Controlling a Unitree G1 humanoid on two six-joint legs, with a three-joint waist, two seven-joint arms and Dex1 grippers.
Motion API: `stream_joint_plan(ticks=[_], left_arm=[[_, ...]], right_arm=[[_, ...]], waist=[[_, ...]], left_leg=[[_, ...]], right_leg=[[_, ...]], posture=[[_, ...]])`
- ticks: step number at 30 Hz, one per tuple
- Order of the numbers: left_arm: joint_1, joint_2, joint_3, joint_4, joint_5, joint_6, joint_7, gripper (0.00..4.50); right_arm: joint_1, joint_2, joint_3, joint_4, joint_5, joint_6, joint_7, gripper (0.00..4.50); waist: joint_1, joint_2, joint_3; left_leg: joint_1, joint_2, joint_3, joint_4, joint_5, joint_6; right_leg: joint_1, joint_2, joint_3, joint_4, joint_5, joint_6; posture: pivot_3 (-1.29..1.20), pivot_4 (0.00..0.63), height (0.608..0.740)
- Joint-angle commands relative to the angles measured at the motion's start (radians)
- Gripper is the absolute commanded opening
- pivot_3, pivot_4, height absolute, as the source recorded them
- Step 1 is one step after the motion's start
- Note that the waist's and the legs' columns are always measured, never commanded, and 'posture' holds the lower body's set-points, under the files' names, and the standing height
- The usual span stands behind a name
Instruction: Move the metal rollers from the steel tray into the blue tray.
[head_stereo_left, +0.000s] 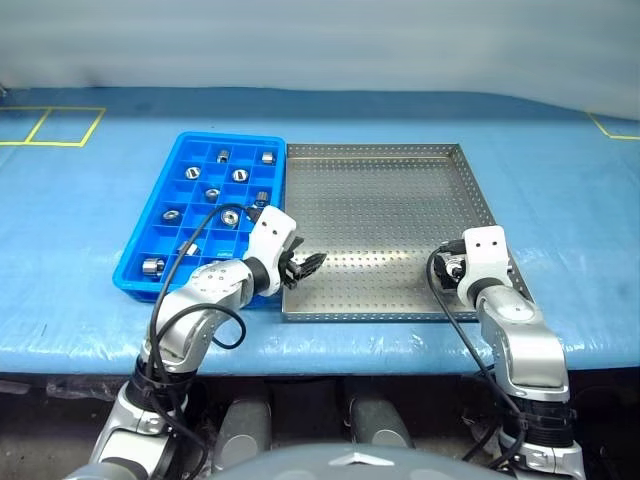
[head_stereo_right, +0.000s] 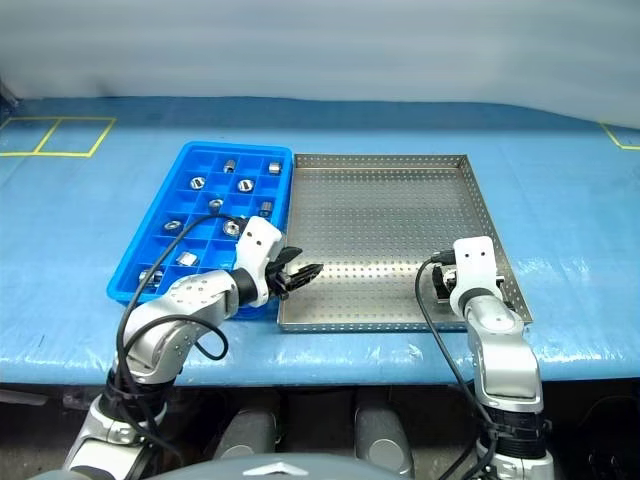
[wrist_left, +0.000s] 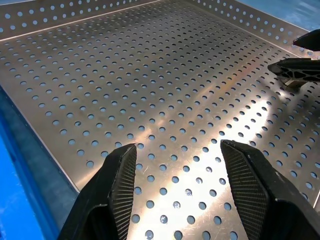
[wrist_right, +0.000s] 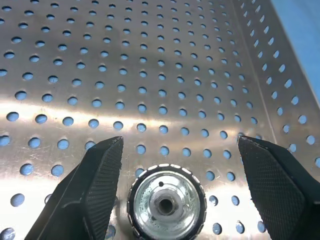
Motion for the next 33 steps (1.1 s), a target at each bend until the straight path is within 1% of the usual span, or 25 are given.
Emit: stream_joint_plan(ticks=[1, 2, 3, 4, 6, 12, 19, 23, 28, 33], left_arm=[[-0.023, 0.005, 0.015, 0.001, 0.011, -0.024, -0.004, 2.91], [-0.024, 0.006, 0.016, 0.002, 0.012, -0.025, -0.003, 2.91], [-0.025, 0.006, 0.016, 0.003, 0.012, -0.026, -0.003, 2.91], [-0.026, 0.006, 0.017, 0.003, 0.012, -0.026, -0.002, 2.91], [-0.024, 0.007, 0.017, 0.002, 0.013, -0.027, 0.0, 2.91], [-0.008, 0.016, 0.046, -0.011, 0.015, -0.021, 0.005, 2.91], [0.002, 0.035, 0.068, -0.025, 0.019, -0.004, 0.007, 2.91], [0.009, 0.043, 0.074, -0.059, 0.018, 0.014, 0.016, 2.91], [0.058, 0.029, 0.123, -0.103, 0.018, 0.024, 0.062, 2.91], [0.111, 0.038, 0.189, -0.157, 0.017, 0.034, 0.096, 2.91]], right_arm=[[-0.005, 0.013, -0.045, -0.019, 0.031, 0.008, -0.006, 3.21], [-0.006, 0.013, -0.046, -0.019, 0.034, 0.011, -0.008, 2.99], [-0.008, 0.012, -0.044, -0.018, 0.037, 0.012, -0.01, 2.56], [-0.009, 0.011, -0.041, -0.017, 0.039, 0.014, -0.012, 2.23], [-0.012, 0.01, -0.03, -0.015, 0.038, 0.017, -0.016, 1.68], [-0.032, 0.013, 0.012, -0.031, 0.057, 0.005, 0.004, 1.69], [-0.055, 0.037, 0.054, -0.009, 0.049, -0.02, -0.03, 1.69], [-0.068, 0.043, 0.08, -0.003, 0.057, -0.043, -0.02, 1.69], [-0.141, 0.018, 0.135, 0.021, 0.056, -0.052, 0.015, 1.69], [-0.244, 0.034, 0.209, 0.042, 0.074, -0.078, 0.068, 1.69]], waist=[[0.0, 0.0, 0.0], [0.0, 0.0, 0.0], [0.0, 0.0, 0.0], [0.0, 0.0, 0.0], [0.0, 0.0, 0.0], [-0.001, 0.0, 0.0], [0.003, 0.0, 0.0], [0.004, 0.0, 0.0], [0.013, 0.0, 0.0], [0.032, 0.0, 0.0]], left_leg=[[0.0, 0.0, 0.0, 0.0, 0.0, 0.0], [0.0, 0.0, 0.0, 0.0, 0.0, 0.0], [0.0, 0.0, 0.0, 0.0, 0.0, 0.0], [0.0, 0.0, 0.0, 0.0, 0.0, 0.0], [0.0, 0.0, 0.0, 0.0, 0.0, 0.0], [0.0, 0.0, 0.0, 0.0, 0.0, 0.0], [0.0, 0.0, 0.0, 0.0, 0.0, 0.0], [0.0, 0.0, 0.0, 0.0, 0.0, 0.0], [0.0, 0.0, 0.0, -0.001, 0.0, 0.0], [0.0, 0.0, -0.001, -0.001, 0.0, 0.0]], right_leg=[[0.0, 0.0, 0.0, 0.0, 0.0, 0.0], [0.0, 0.0, 0.0, 0.0, 0.0, 0.0], [0.0, 0.0, 0.0, 0.0, 0.0, 0.0], [0.0, 0.0, 0.0, 0.0, 0.0, 0.0], [0.0, 0.0, 0.0, 0.0, 0.0, 0.0], [0.0, 0.0, 0.0, 0.0, 0.0, 0.0], [0.0, 0.0, 0.0, 0.0, 0.0, 0.0], [0.0, 0.0, 0.0, 0.0, 0.0, 0.0], [0.0, 0.0, 0.0, 0.0, 0.0, 0.0], [0.0, 0.0, -0.001, 0.0, 0.0, 0.0]], posture=[[0.02, 0.15, 0.74], [0.02, 0.15, 0.74], [0.02, 0.15, 0.74], [0.02, 0.15, 0.74], [0.02, 0.15, 0.74], [0.03, 0.15, 0.74], [0.06, 0.15, 0.74], [0.11, 0.15, 0.74], [0.18, 0.15, 0.74], [0.22, 0.15, 0.74]])
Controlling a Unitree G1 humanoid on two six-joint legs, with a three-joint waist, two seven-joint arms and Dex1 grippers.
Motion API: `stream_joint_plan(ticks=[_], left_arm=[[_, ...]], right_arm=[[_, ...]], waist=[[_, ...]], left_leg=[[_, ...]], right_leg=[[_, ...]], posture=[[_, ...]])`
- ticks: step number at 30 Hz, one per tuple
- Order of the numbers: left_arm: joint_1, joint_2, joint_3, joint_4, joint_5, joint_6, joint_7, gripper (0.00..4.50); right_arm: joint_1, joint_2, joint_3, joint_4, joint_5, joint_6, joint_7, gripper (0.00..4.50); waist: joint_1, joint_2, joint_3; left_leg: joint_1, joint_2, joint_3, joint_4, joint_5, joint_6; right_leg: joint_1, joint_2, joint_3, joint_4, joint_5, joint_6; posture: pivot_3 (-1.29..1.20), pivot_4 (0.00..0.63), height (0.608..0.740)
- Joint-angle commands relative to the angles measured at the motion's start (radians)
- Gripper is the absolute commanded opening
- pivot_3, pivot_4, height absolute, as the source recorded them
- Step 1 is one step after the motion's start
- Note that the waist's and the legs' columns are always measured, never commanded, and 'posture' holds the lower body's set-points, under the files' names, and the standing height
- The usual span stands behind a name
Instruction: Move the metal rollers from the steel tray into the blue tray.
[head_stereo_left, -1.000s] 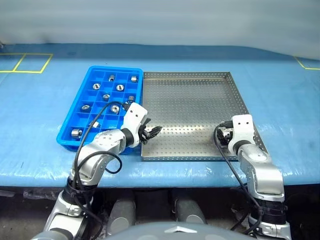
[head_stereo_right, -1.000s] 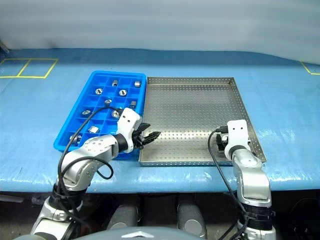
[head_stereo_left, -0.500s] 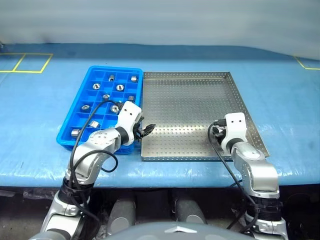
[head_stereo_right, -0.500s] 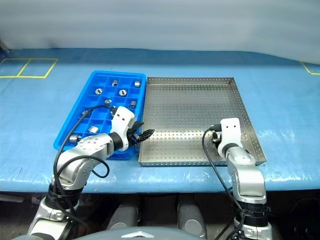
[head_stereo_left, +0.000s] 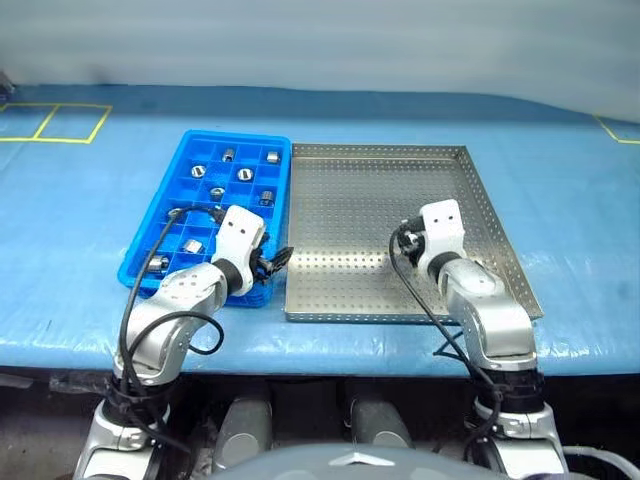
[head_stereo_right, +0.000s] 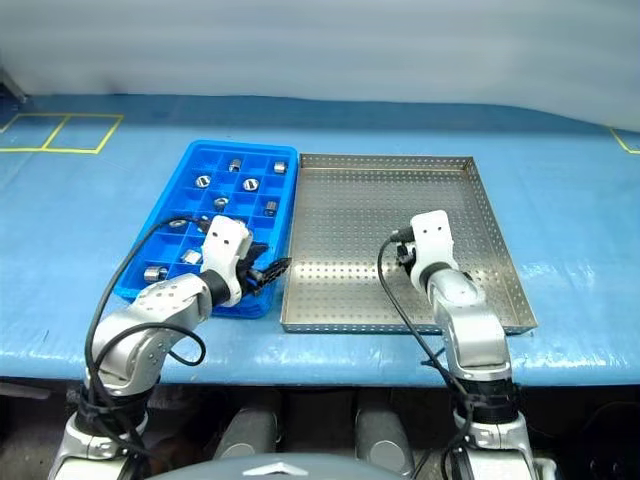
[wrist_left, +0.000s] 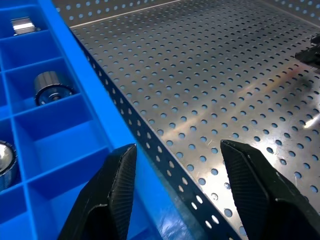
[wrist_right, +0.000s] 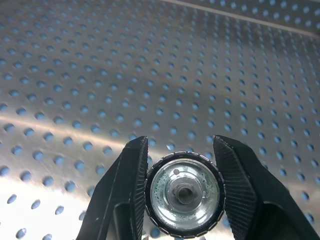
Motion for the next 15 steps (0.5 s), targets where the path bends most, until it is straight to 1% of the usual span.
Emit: stream_joint_plan(ticks=[1, 8, 15], left_arm=[[0.021, 0.004, 0.07, -0.074, -0.001, 0.006, 0.031, 2.91], [0.066, 0.008, 0.132, -0.119, -0.007, 0.027, 0.061, 2.91], [0.119, 0.025, 0.196, -0.184, -0.033, 0.042, 0.04, 2.91]], right_arm=[[-0.069, 0.017, 0.067, -0.002, 0.016, -0.048, 0.044, 1.69], [-0.197, 0.088, 0.212, 0.119, 0.018, -0.129, 0.121, 1.69], [-0.289, 0.153, 0.354, 0.245, 0.009, -0.218, 0.224, 1.69]], waist=[[0.006, 0.0, 0.0], [0.036, 0.0, 0.0], [0.057, 0.0, 0.0]], left_leg=[[0.0, 0.0, 0.0, 0.0, 0.0, 0.0], [0.0, 0.0, 0.0, -0.001, 0.0, 0.0], [0.0, 0.0, -0.001, -0.001, 0.0, 0.0]], right_leg=[[0.0, 0.0, 0.0, 0.0, 0.0, 0.0], [0.0, 0.0, -0.001, -0.001, 0.0, 0.0], [0.0, 0.0, -0.001, -0.001, 0.0, 0.0]], posture=[[0.24, 0.15, 0.74], [0.29, 0.15, 0.74], [0.31, 0.15, 0.74]])
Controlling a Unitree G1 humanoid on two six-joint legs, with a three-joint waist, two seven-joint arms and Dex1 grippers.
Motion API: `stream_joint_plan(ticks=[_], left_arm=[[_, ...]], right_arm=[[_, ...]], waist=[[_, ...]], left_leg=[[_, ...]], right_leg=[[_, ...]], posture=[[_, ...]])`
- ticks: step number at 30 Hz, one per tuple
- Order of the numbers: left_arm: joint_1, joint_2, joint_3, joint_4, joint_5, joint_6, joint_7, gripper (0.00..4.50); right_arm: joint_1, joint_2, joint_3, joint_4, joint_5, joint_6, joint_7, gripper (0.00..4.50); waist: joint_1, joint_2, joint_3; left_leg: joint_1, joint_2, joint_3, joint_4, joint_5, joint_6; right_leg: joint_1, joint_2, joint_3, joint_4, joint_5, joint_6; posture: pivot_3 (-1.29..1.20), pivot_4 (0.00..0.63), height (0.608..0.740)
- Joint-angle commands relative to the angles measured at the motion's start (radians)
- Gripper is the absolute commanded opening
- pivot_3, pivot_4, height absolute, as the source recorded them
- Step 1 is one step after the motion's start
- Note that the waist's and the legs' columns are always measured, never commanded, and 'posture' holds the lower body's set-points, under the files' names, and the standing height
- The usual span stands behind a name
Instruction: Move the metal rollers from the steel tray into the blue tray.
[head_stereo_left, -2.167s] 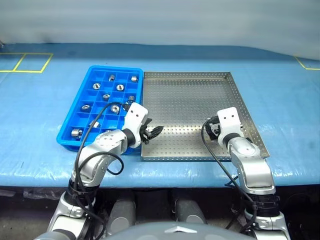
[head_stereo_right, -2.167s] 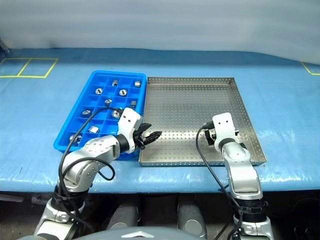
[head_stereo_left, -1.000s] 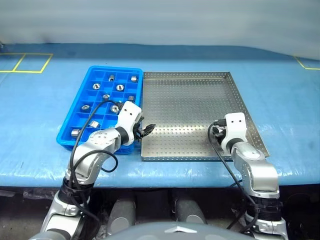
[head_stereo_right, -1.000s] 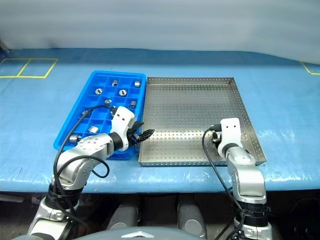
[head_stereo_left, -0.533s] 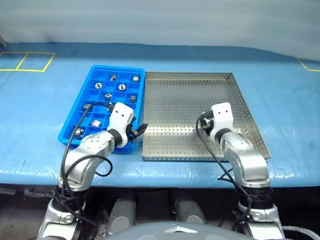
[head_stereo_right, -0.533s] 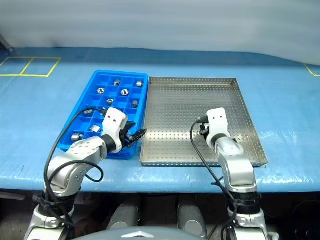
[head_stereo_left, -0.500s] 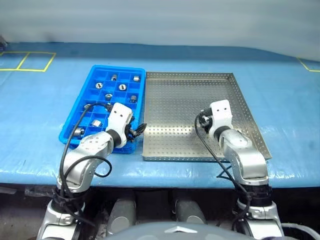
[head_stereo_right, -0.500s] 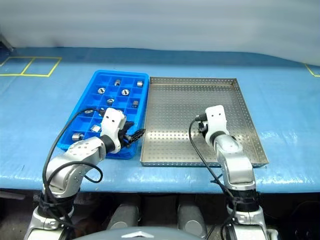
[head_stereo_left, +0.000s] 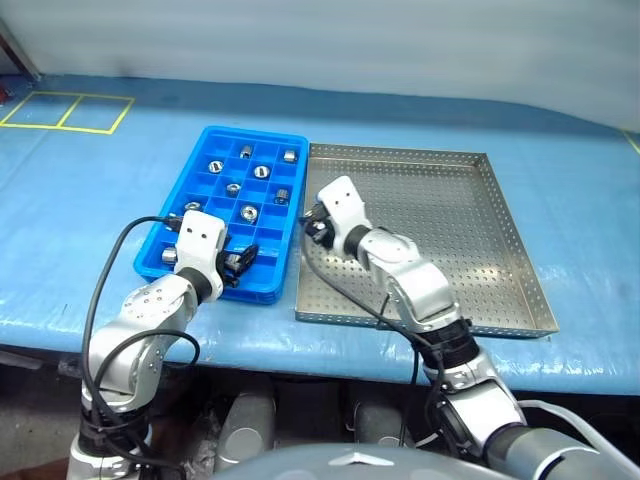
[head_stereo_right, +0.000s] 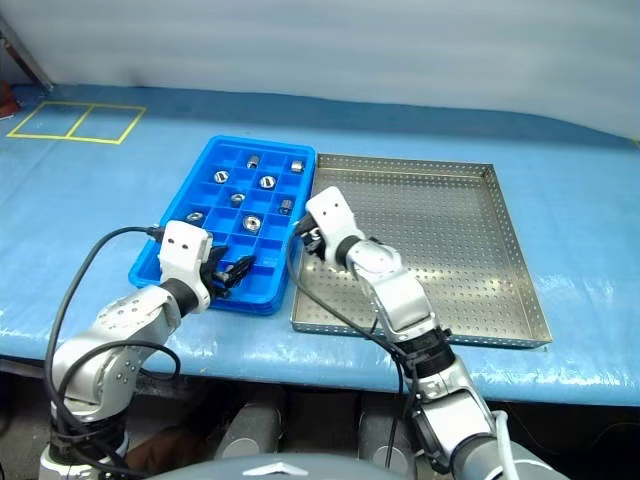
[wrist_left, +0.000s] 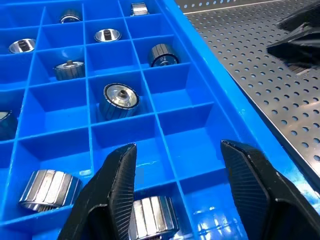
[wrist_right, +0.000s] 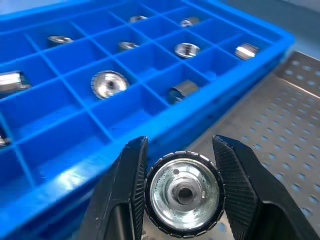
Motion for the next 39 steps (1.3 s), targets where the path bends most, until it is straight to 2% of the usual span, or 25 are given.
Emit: stream_joint_plan(ticks=[1, 11, 19, 27, 34, 39], left_arm=[[0.021, 0.012, 0.067, -0.08, -0.04, 0.002, -0.017, 2.91], [0.067, 0.032, 0.276, -0.139, -0.119, -0.041, -0.035, 2.91], [0.074, 0.052, 0.223, -0.133, -0.111, -0.042, -0.027, 2.91], [0.089, 0.048, 0.194, -0.14, -0.108, -0.024, 0.0, 2.91], [0.074, 0.051, 0.147, -0.116, -0.103, -0.022, 0.006, 2.91], [0.03, 0.044, 0.1, -0.092, -0.105, -0.034, 0.002, 2.91]], right_arm=[[-0.04, 0.014, 0.039, 0.012, -0.001, -0.062, 0.055, 1.69], [-0.078, 0.048, 0.049, 0.095, 0.013, -0.147, 0.134, 1.69], [-0.178, 0.136, 0.021, 0.355, -0.016, -0.315, 0.106, 1.69], [-0.179, 0.146, 0.024, 0.37, -0.017, -0.287, 0.138, 1.69], [-0.132, 0.144, 0.012, 0.311, -0.04, -0.296, 0.097, 4.0], [-0.062, 0.091, -0.052, 0.124, -0.006, -0.222, 0.086, 4.0]], waist=[[0.005, 0.0, 0.0], [0.008, 0.0, 0.0], [0.005, 0.0, 0.0], [0.01, 0.0, 0.0], [0.015, 0.0, 0.0], [0.02, 0.0, 0.0]], left_leg=[[0.0, 0.0, 0.0, 0.0, 0.0, 0.0], [0.001, 0.0, 0.0, 0.0, 0.0, 0.0], [0.001, 0.0, 0.0, -0.001, 0.0, 0.0], [0.001, 0.0, -0.001, -0.002, 0.0, 0.0], [0.001, 0.0, -0.001, -0.003, 0.0, 0.0], [0.001, 0.0, -0.001, -0.003, 0.0, -0.001]], right_leg=[[0.0, 0.0, 0.0, 0.0, 0.0, 0.0], [0.0, 0.0, -0.001, 0.0, 0.0, 0.0], [0.0, 0.0, -0.001, 0.0, 0.0, 0.0], [0.0, 0.0, -0.001, 0.0, 0.0, -0.001], [0.0, 0.0, -0.001, 0.0, -0.001, -0.002], [0.0, 0.0, -0.001, 0.0, -0.001, -0.001]], posture=[[0.31, 0.15, 0.74], [0.28, 0.15, 0.74], [0.3, 0.15, 0.74], [0.32, 0.15, 0.74], [0.29, 0.15, 0.74], [0.27, 0.15, 0.74]])
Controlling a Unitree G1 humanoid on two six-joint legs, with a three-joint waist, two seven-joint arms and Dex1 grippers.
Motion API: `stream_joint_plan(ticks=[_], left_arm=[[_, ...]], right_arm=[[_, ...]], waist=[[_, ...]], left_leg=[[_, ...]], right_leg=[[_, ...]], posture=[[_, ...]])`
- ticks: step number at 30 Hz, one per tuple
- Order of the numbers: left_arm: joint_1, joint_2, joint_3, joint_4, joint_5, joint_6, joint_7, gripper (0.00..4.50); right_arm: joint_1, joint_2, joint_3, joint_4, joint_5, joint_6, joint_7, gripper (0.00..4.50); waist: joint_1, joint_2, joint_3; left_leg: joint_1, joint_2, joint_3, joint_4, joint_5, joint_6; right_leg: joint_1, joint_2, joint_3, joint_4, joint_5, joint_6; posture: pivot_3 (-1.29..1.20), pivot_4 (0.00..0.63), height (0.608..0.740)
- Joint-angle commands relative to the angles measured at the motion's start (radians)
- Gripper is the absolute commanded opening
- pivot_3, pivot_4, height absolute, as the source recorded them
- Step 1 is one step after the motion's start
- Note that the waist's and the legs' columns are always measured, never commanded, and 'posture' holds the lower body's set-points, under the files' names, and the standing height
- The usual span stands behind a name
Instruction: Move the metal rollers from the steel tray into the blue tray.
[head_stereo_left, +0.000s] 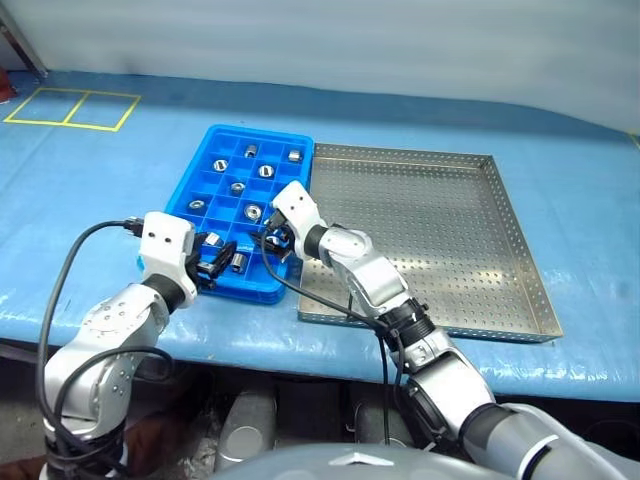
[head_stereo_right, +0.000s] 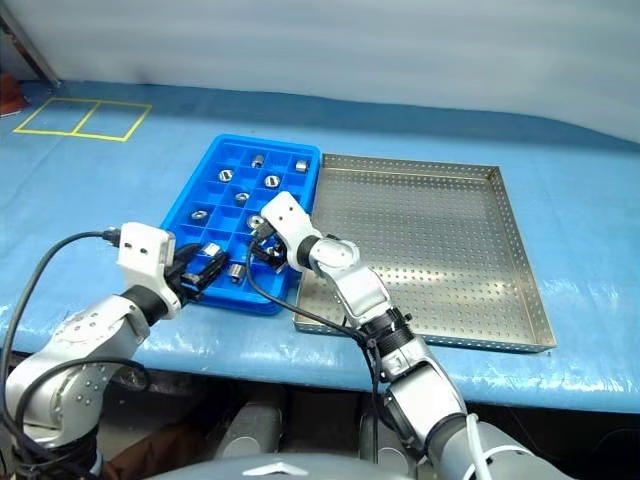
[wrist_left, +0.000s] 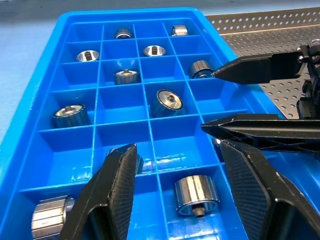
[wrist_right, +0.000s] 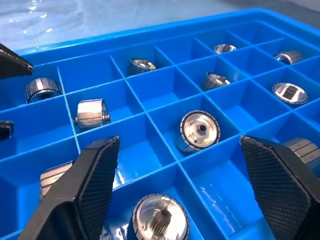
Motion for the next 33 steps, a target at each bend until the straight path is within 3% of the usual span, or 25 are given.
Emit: stream_joint_plan(ticks=[1, 8, 17, 24, 33], left_arm=[[-0.036, 0.005, -0.026, -0.005, -0.001, -0.018, -0.005, 2.91], [-0.095, 0.01, -0.095, 0.056, 0.01, -0.053, -0.036, 2.91], [-0.185, -0.04, -0.206, 0.186, 0.05, -0.134, -0.048, 2.91], [-0.217, -0.042, -0.249, 0.227, 0.061, -0.167, -0.081, 2.91], [-0.217, -0.044, -0.259, 0.233, 0.078, -0.183, -0.1, 2.91]], right_arm=[[0.049, -0.053, -0.064, -0.203, 0.034, 0.063, 0.004, 4.0], [0.223, -0.236, -0.149, -0.494, 0.045, 0.216, -0.004, 4.0], [0.393, -0.391, -0.269, -0.628, 0.023, 0.292, -0.057, 4.0], [0.464, -0.421, -0.293, -0.693, 0.037, 0.314, -0.066, 4.0], [0.456, -0.444, -0.284, -0.686, 0.043, 0.294, -0.047, 4.0]], waist=[[0.004, 0.0, 0.0], [-0.003, 0.0, 0.0], [-0.047, 0.0, 0.0], [-0.084, 0.0, 0.0], [-0.087, 0.0, 0.0]], left_leg=[[0.0, 0.0, 0.0, 0.0, 0.0, 0.0], [0.0, 0.0, 0.0, 0.0, 0.0, 0.0], [-0.001, 0.0, 0.002, 0.001, 0.0, 0.0], [-0.001, 0.0, 0.002, 0.002, 0.0, 0.0], [-0.001, 0.0, 0.002, 0.004, 0.0, 0.0]], right_leg=[[0.0, 0.0, 0.0, 0.0, 0.0, 0.0], [0.0, 0.0, 0.0, -0.001, 0.0, 0.0], [0.0, 0.0, 0.001, -0.001, 0.0, 0.0], [0.0, 0.0, 0.002, 0.0, 0.0, 0.001], [0.001, 0.0, 0.002, 0.0, 0.0, 0.001]], posture=[[0.27, 0.15, 0.74], [0.19, 0.15, 0.74], [0.07, 0.15, 0.74], [0.05, 0.15, 0.74], [0.06, 0.15, 0.74]])
